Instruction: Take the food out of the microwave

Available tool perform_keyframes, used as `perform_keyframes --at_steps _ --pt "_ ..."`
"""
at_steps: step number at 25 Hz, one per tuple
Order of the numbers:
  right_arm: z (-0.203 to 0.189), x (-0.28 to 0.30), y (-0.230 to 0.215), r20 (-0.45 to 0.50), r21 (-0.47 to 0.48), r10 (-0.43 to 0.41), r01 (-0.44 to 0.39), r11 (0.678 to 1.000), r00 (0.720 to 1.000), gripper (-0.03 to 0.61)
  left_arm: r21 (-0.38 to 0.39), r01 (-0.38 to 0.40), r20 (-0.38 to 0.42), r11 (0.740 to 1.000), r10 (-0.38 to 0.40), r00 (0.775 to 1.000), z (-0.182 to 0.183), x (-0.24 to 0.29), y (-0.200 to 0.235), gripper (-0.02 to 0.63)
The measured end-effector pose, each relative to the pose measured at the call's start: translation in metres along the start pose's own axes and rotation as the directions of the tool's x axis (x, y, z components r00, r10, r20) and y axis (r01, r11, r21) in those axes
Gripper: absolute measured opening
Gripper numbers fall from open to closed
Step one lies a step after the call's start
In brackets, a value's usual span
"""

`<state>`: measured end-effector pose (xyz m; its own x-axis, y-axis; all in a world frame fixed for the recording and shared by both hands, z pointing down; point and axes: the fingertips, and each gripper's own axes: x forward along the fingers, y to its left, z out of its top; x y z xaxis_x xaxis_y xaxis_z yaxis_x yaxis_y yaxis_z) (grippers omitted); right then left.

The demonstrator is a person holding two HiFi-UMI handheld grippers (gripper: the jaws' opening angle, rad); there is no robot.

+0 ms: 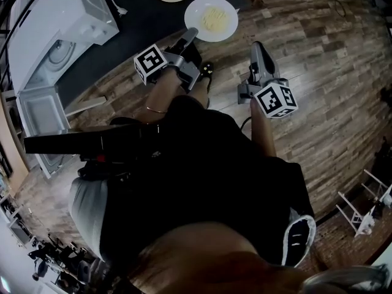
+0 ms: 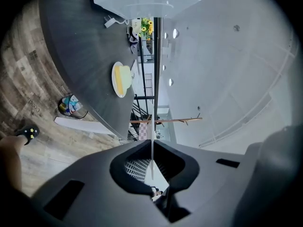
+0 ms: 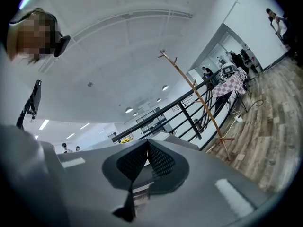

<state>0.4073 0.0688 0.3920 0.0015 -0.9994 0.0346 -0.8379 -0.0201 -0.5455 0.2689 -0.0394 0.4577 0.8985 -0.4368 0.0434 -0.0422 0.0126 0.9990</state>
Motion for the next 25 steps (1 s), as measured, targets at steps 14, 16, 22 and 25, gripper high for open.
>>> perform_keyframes --at_steps 14,16,22,25 --pt "0.022 0.040 -0.044 -0.010 0.005 -0.008 0.008 1.000 1.000 0.000 -0.022 0.001 0.018 1.000 -0.001 1.000 0.014 0.062 0.010 0.015" --pt "0.029 0.049 -0.047 -0.012 -0.001 0.006 -0.006 1.000 1.000 0.000 -0.013 0.005 0.018 1.000 -0.004 1.000 0.017 0.073 0.009 0.015" --pt "0.034 0.066 -0.059 -0.037 -0.016 0.003 -0.004 1.000 0.999 0.000 -0.039 0.005 0.035 0.999 -0.004 0.999 0.028 0.088 0.017 0.015" --pt "0.034 0.070 -0.067 -0.046 -0.009 0.000 0.000 1.000 0.999 0.000 -0.024 -0.010 0.045 1.000 0.011 0.999 0.032 0.093 0.024 0.015"
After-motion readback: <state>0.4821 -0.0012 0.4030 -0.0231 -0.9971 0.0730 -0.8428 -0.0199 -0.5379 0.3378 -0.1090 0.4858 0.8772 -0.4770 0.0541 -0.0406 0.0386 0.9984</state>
